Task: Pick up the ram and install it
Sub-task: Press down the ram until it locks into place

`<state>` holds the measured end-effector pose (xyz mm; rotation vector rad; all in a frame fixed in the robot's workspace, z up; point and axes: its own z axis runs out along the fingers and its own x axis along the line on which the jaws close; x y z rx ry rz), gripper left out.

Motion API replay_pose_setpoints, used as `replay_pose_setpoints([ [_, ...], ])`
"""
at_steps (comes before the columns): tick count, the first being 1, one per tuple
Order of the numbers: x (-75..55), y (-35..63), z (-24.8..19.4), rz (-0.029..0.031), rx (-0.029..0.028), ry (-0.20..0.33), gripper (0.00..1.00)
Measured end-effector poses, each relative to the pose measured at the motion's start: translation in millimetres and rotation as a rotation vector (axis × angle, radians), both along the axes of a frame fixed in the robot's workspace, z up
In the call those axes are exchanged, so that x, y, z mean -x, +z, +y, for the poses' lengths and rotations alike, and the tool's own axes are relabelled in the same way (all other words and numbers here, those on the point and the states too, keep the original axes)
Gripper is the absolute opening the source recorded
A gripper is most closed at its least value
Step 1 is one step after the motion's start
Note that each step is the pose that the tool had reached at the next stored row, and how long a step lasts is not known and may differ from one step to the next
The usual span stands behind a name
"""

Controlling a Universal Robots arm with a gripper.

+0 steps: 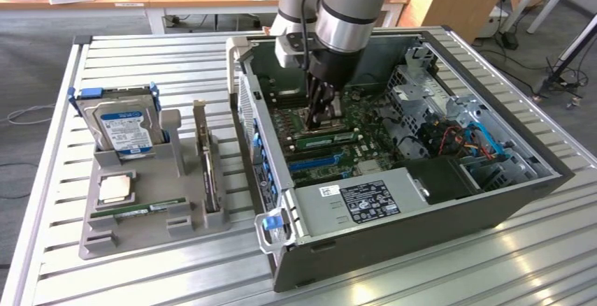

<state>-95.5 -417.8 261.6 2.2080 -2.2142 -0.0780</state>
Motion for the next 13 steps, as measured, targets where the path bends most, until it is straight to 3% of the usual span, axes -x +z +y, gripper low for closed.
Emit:
replay_pose_setpoints([
  [13, 0.0, -12.5, 0.0, 0.0, 0.0, 0.0, 0.11],
])
